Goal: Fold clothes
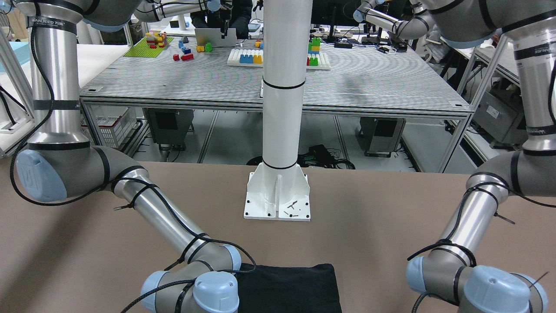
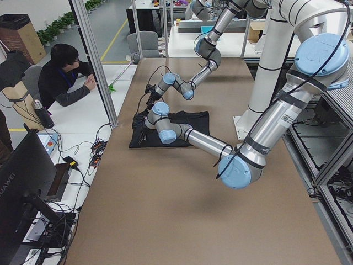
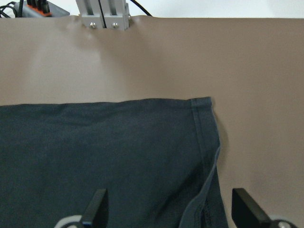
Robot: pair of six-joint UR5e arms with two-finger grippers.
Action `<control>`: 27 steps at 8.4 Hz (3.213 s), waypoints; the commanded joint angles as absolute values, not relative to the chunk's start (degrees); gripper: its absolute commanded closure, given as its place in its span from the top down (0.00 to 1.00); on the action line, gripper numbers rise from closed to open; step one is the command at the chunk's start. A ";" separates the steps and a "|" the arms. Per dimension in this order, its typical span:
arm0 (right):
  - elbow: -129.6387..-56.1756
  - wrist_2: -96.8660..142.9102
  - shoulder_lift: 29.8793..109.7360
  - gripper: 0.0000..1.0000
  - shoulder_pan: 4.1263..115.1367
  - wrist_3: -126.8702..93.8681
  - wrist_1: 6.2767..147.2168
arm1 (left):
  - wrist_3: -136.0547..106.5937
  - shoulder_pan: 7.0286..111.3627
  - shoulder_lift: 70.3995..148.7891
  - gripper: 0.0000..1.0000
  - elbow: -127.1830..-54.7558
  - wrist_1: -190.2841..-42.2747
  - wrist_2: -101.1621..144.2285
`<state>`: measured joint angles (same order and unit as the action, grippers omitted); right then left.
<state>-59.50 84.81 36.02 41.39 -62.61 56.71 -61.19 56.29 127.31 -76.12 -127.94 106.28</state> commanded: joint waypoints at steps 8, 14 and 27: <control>-62.38 84.99 40.41 0.00 38.58 -61.53 57.74 | -60.91 56.34 127.96 0.95 -74.62 -127.97 106.35; -72.13 85.43 49.55 0.00 39.73 -53.80 59.15 | -61.00 56.34 128.06 0.95 -74.10 -127.97 106.26; -80.33 87.80 49.57 0.83 34.63 -66.97 71.53 | -61.43 56.34 128.67 0.95 -74.09 -128.49 106.35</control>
<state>-80.48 87.89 49.49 35.76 -66.28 69.92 -61.32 56.34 128.63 -74.01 -128.29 106.27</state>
